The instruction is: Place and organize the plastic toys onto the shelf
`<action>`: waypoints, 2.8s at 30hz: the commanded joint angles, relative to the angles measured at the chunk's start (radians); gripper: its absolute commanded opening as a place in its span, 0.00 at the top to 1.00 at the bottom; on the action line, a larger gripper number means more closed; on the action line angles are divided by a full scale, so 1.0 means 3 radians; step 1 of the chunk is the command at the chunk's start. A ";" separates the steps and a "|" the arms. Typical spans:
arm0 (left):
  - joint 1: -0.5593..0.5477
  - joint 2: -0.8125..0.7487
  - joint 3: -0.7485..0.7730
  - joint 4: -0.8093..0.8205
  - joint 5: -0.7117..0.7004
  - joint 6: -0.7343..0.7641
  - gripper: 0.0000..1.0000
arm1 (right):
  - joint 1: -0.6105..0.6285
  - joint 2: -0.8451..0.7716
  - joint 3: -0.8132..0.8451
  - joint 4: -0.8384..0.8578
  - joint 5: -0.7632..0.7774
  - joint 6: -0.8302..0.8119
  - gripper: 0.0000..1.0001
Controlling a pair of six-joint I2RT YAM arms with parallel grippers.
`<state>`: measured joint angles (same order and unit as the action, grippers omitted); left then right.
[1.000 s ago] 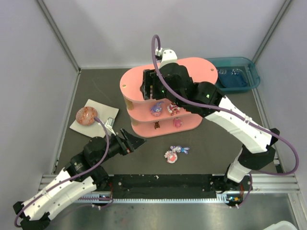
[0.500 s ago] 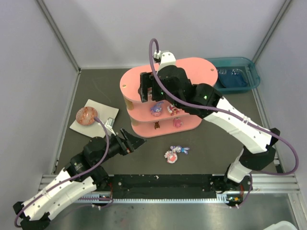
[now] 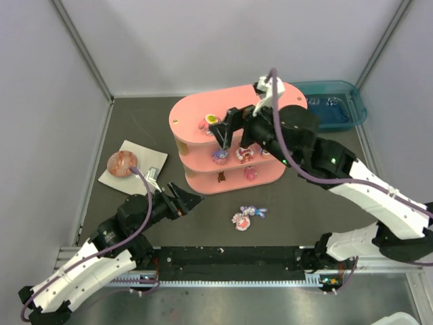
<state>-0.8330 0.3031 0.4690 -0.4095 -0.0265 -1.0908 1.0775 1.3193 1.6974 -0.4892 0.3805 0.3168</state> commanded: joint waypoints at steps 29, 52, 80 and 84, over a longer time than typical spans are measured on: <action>-0.0460 0.1642 -0.0612 0.1905 0.0181 0.1217 0.04 | 0.0571 -0.2490 -0.3050 0.0184 0.1140 0.0585 0.01; -0.0522 0.3581 -0.0367 0.3395 0.0385 0.1253 0.30 | 0.0576 -0.3140 -0.3301 -0.0118 0.1247 0.0887 0.02; -0.0522 0.3888 -0.0336 0.3579 0.0640 0.1167 1.00 | 0.0571 -0.3171 -0.3321 -0.0184 0.1324 0.0887 0.02; -0.0532 0.3710 -0.0453 0.3554 0.0661 0.1105 1.00 | 0.0571 -0.3160 -0.3316 -0.0184 0.1355 0.0887 0.02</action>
<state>-0.9966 1.4750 0.3634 0.6552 0.1646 -0.7467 1.2434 0.3805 0.6998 -0.5484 0.7609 0.5777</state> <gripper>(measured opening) 0.037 0.984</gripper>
